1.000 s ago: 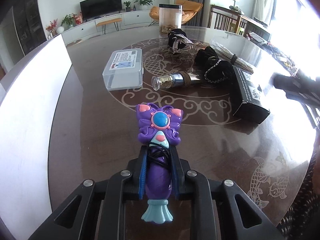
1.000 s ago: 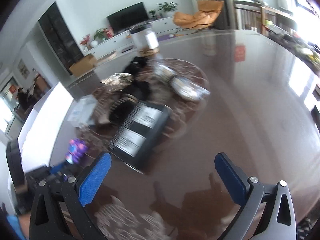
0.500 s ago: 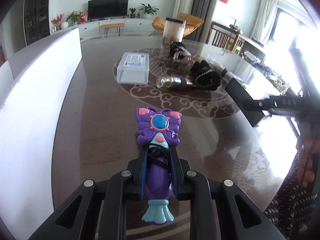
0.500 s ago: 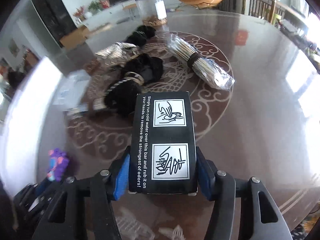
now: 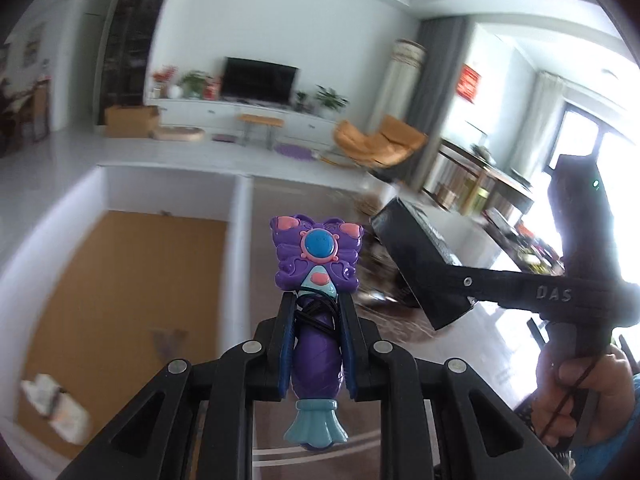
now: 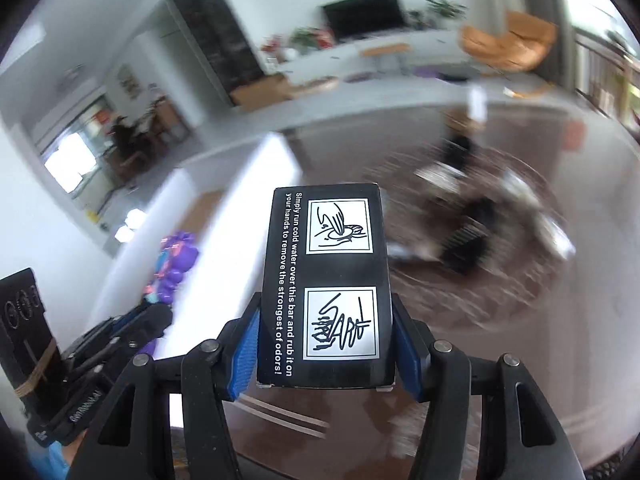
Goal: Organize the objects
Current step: 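Carry wand and soap box into the bin and open both tools, then move both empty tools back over the table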
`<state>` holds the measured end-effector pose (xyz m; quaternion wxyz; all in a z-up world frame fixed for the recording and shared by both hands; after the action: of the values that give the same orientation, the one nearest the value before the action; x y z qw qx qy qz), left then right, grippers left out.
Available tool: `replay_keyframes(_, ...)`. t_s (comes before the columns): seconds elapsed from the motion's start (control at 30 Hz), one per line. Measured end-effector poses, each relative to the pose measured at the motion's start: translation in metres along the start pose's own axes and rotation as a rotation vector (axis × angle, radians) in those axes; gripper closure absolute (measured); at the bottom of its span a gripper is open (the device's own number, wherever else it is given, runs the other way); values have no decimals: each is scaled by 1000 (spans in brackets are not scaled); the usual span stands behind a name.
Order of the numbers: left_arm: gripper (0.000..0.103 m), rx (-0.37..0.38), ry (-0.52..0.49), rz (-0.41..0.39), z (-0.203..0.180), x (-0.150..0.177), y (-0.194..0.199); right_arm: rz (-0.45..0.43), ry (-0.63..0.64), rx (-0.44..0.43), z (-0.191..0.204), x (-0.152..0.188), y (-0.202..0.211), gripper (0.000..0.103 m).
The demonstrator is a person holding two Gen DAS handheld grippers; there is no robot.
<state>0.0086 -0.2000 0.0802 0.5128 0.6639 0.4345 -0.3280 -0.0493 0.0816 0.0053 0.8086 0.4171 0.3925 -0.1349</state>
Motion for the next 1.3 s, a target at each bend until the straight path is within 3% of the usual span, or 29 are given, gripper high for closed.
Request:
replay_keyframes(0.17,83,-268,59,34,112,2,33,52,141,-198,126,-20,-50,45)
replay_keyframes(0.23,83,-372,114,107,156,18,36,109,180,-244,167,-9,-80,45)
replay_keyframes(0.27,82,-459,141,182,181,32,35,138,187,-255,175,-2,-91,44)
replay_keyframes(0.33,81,-561,192,253,210,49,37,248,227,-261,196,22,-122,42)
replay_keyframes(0.4,59,-587,263,260,223,58,41,321,280,-229,204,42,-140,33)
replay_keyframes(0.43,32,-588,285,258,225,60,41,323,308,-208,206,46,-142,25)
replay_keyframes(0.47,20,-579,289,244,223,59,39,306,337,-192,206,47,-138,20)
replay_keyframes(0.53,16,-579,256,222,212,53,35,253,362,-170,201,41,-126,4)
replay_keyframes(0.73,16,-456,214,116,149,24,18,3,314,-83,125,3,-73,0)
replay_keyframes(0.83,16,-331,168,78,94,9,8,-104,285,64,57,9,-43,0)
replay_keyframes(1.0,12,-100,12,101,-18,6,-17,-36,113,385,-104,79,-34,0)
replay_keyframes(1.07,2,-14,-42,128,-61,18,-27,-14,82,460,-143,99,-23,0)
replay_keyframes(1.1,1,23,-62,142,-82,27,-34,-5,63,498,-164,109,-17,0)
replay_keyframes(1.2,1,102,-92,208,-124,55,-68,-4,5,550,-202,122,3,0)
replay_keyframes(1.3,1,93,-92,276,-133,92,-99,-24,-41,577,-224,120,16,0)
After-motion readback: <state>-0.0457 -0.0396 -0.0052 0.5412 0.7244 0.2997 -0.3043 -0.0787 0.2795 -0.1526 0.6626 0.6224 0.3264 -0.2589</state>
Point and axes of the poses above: each gripper's, at about its wrist camera, not at the fingertips, and y roughly against the way its jaws point, z to its left, x to its underside, the point moved 7 cm from there along -y, roughly the way its jaws point, and after that the axes turned 11 degrees about -z, right-handed, at the moved point
